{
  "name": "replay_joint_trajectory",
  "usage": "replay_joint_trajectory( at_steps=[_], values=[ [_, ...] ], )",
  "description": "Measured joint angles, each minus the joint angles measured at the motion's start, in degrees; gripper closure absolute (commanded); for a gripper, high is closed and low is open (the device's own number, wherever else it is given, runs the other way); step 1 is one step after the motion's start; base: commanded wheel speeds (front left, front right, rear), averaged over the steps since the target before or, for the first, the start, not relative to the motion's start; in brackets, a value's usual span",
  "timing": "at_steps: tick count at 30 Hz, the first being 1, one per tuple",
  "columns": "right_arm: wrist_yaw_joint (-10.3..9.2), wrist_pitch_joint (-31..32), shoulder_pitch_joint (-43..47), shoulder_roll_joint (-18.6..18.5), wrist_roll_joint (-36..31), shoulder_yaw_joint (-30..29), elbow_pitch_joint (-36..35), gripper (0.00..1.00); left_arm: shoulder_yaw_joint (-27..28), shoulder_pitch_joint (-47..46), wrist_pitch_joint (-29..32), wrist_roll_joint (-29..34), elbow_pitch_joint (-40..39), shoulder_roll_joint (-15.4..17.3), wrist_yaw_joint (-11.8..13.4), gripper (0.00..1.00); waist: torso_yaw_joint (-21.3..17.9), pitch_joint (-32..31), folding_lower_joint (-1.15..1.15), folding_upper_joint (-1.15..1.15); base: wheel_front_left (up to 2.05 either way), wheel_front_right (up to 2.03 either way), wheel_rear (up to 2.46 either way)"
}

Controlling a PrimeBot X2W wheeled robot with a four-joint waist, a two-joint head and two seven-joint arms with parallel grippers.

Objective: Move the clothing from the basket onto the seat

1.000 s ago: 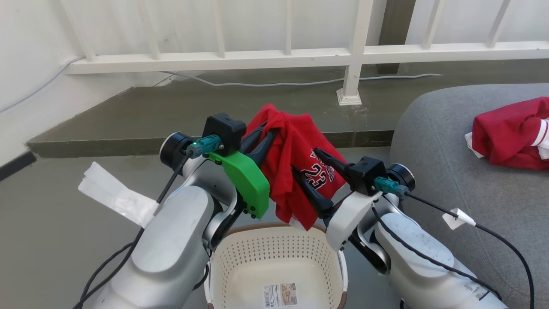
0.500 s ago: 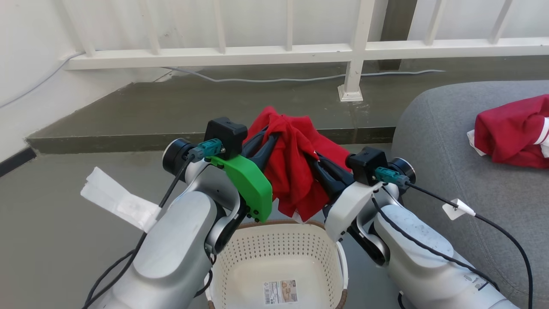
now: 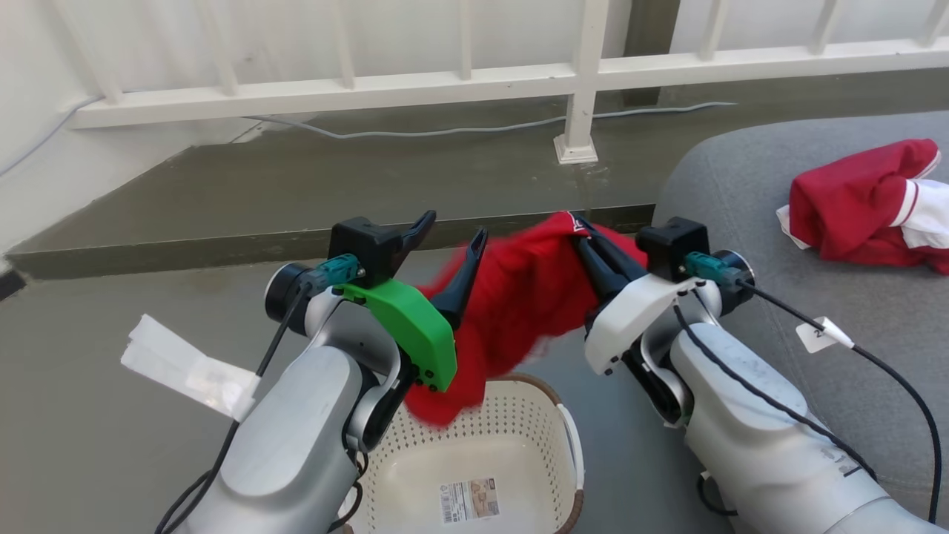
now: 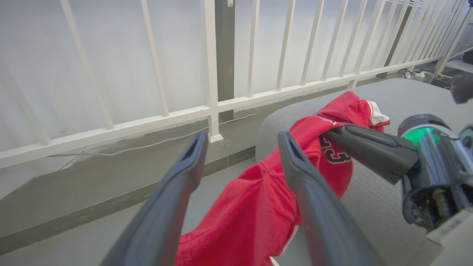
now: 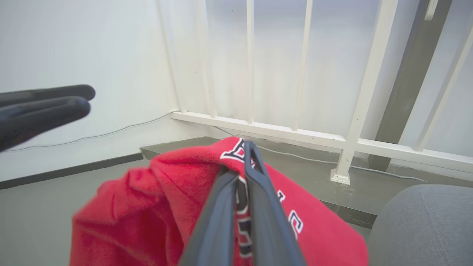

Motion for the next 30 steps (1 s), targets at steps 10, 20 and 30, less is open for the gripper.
replay_joint_trajectory(
  at_steps=[10, 20, 30],
  values=[
    [-1.96, 0.0, -1.0, -3.3, 0.2, -6.3, -0.8, 1.0, 1.1, 1.9, -2.6, -0.4, -1.4, 0.3, 0.3, 0.0, -3.0, 0.9, 0.0, 0.0, 0.0, 0.0, 0.0],
    [-2.97, 0.0, -1.0, -7.8, 0.1, -10.1, -2.3, 1.0, -0.2, 4.5, -4.1, -0.4, -1.6, 0.4, 0.3, 0.0, -6.5, 1.6, 0.0, 0.0, 0.0, 0.0, 0.0],
    [-3.56, 0.0, -0.7, -11.1, 0.1, -13.9, -4.7, 1.0, -2.4, 7.0, -5.9, -0.1, -2.4, 0.5, -0.5, 0.0, -11.7, 2.5, 0.0, 0.0, 0.0, 0.0, 0.0]
  ],
)
